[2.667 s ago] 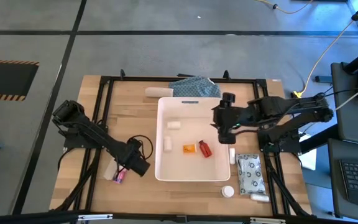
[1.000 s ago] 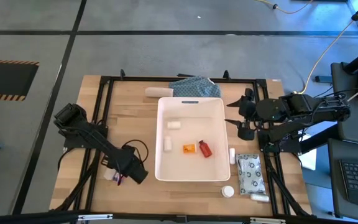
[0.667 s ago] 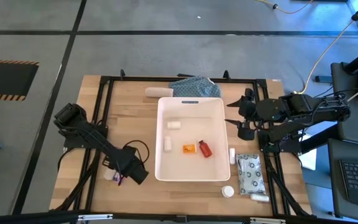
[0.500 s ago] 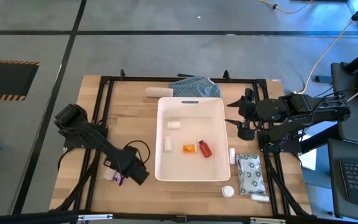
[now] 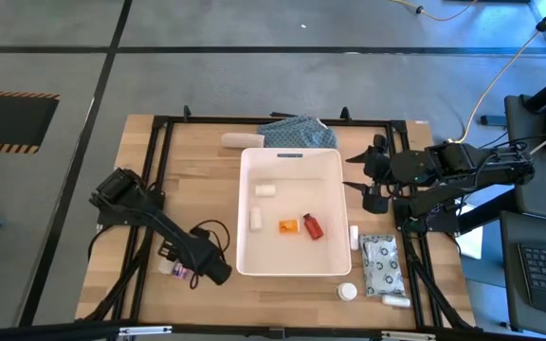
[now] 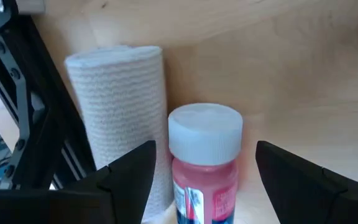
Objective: Pick & place medical supplies in basket/bin
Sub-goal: Put the pink pill bottle into the white bin
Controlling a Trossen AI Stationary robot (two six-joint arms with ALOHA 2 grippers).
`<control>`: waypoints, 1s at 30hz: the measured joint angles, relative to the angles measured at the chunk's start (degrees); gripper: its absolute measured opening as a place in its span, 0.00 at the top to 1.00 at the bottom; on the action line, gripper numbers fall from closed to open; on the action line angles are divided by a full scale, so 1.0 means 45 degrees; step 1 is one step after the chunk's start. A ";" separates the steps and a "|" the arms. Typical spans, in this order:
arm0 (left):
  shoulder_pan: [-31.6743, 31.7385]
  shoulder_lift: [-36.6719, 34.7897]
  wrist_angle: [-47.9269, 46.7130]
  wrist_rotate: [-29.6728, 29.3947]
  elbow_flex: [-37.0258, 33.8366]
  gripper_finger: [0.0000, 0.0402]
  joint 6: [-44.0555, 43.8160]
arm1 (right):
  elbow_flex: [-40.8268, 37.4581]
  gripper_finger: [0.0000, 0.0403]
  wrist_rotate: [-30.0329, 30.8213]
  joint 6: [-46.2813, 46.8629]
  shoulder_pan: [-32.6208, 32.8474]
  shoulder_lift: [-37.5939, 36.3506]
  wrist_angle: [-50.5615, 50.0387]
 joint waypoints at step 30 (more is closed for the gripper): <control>0.0712 0.0188 0.1327 0.0839 0.0000 0.57 0.3091 | 0.0005 0.30 0.0001 0.0015 0.0003 0.0000 -0.0149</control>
